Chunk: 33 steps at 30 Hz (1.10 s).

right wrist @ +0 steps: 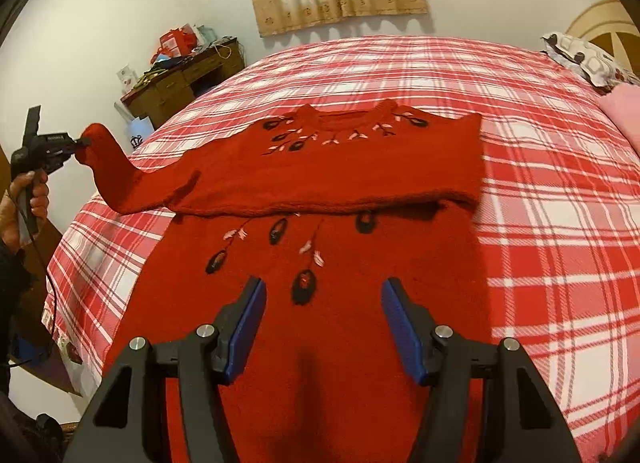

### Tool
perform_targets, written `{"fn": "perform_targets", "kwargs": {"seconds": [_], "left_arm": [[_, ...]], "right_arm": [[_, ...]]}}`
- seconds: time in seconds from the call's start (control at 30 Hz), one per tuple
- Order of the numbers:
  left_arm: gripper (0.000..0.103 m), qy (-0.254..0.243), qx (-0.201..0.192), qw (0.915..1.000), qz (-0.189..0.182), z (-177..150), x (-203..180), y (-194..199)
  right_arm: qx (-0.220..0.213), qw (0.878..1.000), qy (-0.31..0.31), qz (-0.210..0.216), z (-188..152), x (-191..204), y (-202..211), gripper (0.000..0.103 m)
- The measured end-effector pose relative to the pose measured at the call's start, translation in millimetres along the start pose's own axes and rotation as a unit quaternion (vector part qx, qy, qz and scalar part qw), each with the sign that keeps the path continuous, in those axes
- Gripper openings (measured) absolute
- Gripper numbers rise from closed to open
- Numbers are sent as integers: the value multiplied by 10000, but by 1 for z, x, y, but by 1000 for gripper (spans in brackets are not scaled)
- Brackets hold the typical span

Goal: Fold small clothes
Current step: 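Lift the held sleeve and fold it across the sweater body, then release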

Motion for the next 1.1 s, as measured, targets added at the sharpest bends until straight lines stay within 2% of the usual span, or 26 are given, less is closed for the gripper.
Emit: {"fn": "perform_targets", "kwargs": {"seconds": [0.47, 1.1], "left_arm": [[8, 146, -129, 9984, -540, 14, -74, 13], [8, -222, -489, 9900, -1305, 44, -190, 27]], "right_arm": [[-143, 9993, -350, -28, -17, -26, 17, 61], [-427, 9949, -900, 153, -21, -53, 24, 62]]}}
Point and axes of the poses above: each gripper's, at about its wrist camera, not at the fingertips, and y roughly against the way its jaws point, x to its left, z to its top, the point moved 4 cm from there along -y, roughly the way its jaws point, and after that the axes turned 15 degrees about -x, right-handed, at the moved point
